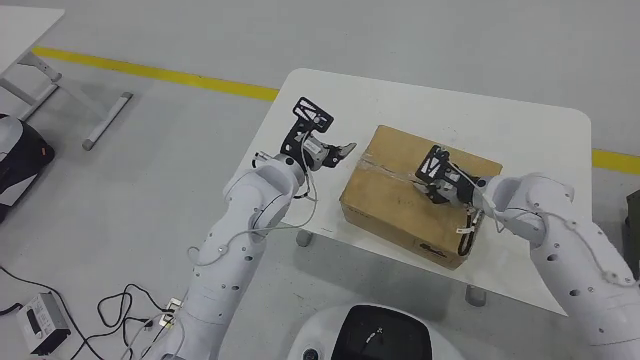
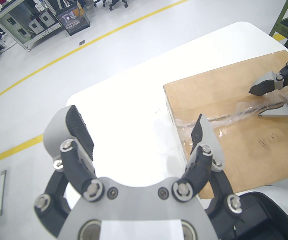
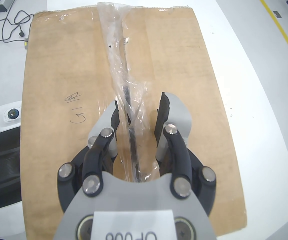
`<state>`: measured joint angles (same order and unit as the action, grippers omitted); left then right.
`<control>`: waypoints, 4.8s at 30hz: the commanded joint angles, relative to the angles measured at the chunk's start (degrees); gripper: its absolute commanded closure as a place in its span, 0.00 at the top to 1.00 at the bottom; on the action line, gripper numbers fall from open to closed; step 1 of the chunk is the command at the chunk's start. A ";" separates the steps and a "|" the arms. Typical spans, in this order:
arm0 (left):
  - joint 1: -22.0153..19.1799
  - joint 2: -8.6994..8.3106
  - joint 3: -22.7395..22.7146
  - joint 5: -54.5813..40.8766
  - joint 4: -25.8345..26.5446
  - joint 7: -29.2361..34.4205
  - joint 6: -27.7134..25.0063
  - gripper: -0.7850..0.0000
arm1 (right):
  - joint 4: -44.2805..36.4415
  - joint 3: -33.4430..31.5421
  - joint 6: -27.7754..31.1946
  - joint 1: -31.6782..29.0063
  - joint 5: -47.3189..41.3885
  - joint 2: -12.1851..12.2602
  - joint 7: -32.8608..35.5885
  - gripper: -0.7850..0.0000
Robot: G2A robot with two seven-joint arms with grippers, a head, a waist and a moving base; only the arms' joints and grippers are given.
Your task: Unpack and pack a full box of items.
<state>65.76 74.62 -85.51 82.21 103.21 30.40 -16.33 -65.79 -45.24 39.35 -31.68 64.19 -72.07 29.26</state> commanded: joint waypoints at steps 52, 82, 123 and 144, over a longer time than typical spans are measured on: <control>-1.69 -1.44 2.54 -1.34 -1.75 0.57 0.54 1.00 | -3.95 -3.91 -2.31 -3.75 2.25 0.16 4.77 0.00; -1.78 -2.11 3.14 -1.65 -1.57 0.58 1.56 1.00 | -4.22 -4.43 -3.05 -5.09 -0.36 0.07 8.28 0.48; -2.23 -2.83 4.68 -2.38 -1.74 0.76 1.32 1.00 | -14.73 -24.43 0.58 -16.50 -9.50 6.10 6.14 0.92; -2.00 -3.31 4.04 -2.49 -1.68 1.20 1.69 1.00 | 3.15 -10.97 -10.53 -3.36 -15.96 1.20 3.20 0.38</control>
<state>63.78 71.33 -81.47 79.79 101.55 31.56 -14.62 -63.39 -56.65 29.05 -35.50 48.31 -70.68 32.49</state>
